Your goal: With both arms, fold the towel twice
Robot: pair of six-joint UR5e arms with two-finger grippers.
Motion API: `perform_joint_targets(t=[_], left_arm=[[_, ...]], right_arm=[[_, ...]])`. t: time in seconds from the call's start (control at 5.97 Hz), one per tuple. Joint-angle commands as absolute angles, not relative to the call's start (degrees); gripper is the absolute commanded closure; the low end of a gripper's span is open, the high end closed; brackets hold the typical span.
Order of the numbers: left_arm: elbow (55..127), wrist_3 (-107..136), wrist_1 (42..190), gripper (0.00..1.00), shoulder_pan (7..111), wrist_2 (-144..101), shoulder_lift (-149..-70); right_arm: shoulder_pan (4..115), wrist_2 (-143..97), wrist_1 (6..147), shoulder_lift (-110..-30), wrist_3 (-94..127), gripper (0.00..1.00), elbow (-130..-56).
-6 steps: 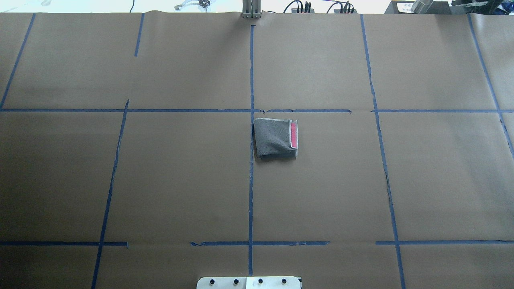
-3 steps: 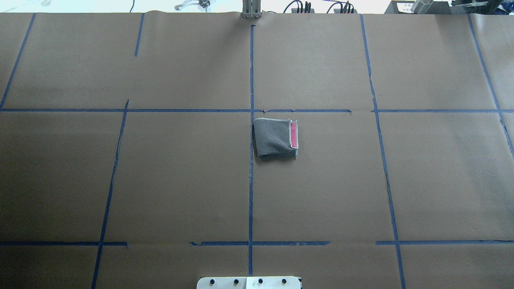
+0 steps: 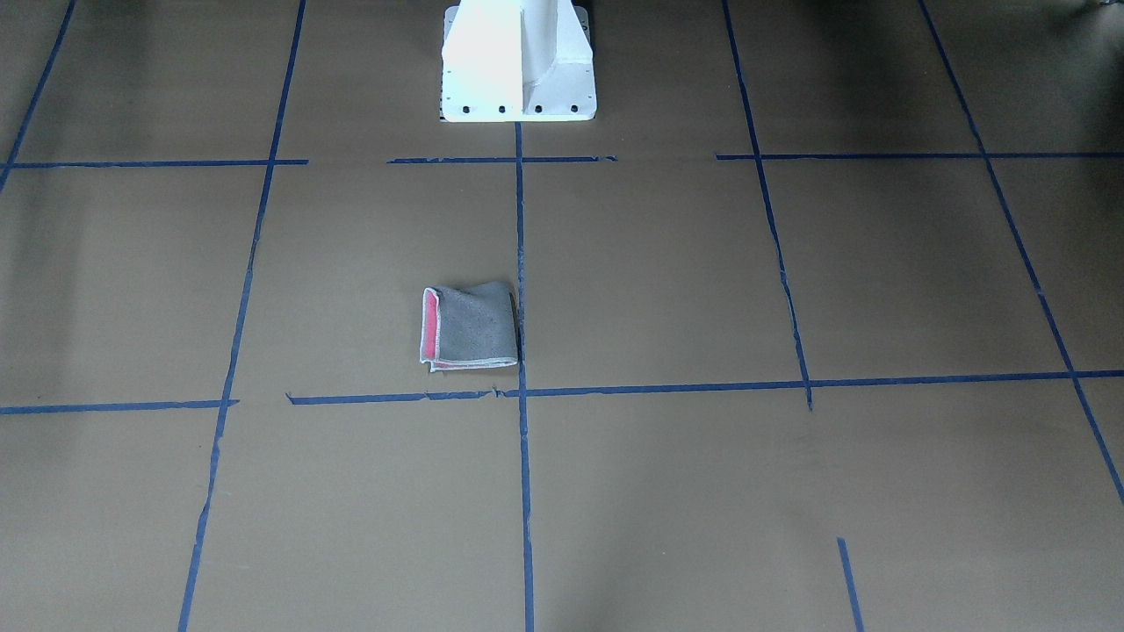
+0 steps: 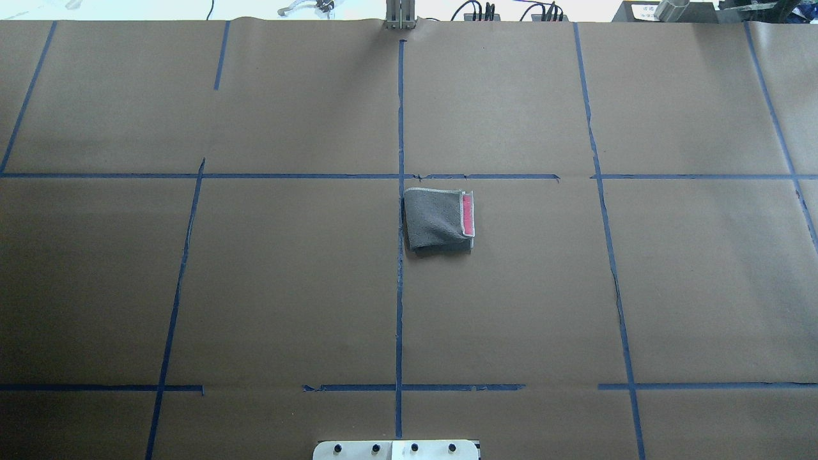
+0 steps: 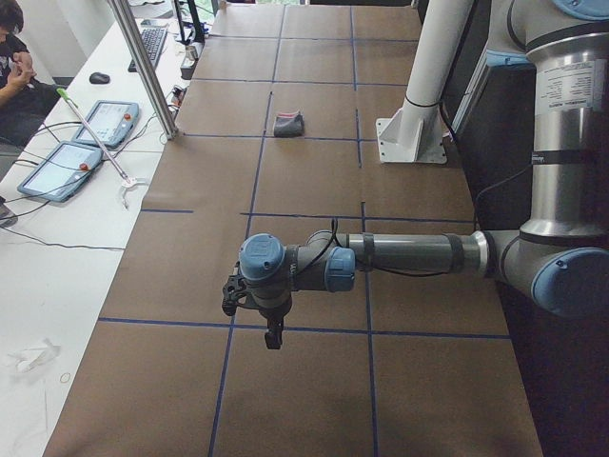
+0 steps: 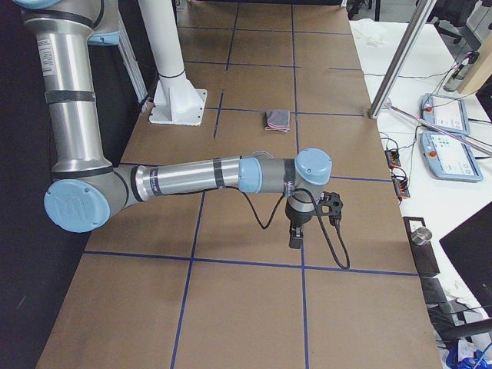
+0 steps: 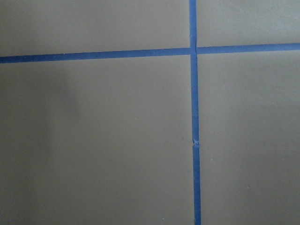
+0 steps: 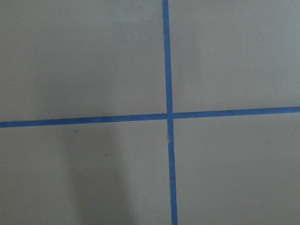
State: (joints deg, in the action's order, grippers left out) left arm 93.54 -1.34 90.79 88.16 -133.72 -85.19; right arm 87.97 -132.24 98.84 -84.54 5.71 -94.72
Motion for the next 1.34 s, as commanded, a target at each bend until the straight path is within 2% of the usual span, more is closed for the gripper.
perform_joint_targets(t=[0.0, 1.17], left_arm=[[93.6, -1.14, 90.79, 0.0, 88.07, -133.68, -85.34], [93.69, -1.32, 90.79, 0.0, 88.07, -133.68, -85.43]], right_arm=[[87.63, -132.1, 99.05, -84.99, 6.5, 0.0, -94.22], [87.45, -131.66, 98.35, -85.43, 2.02, 0.0, -93.96]])
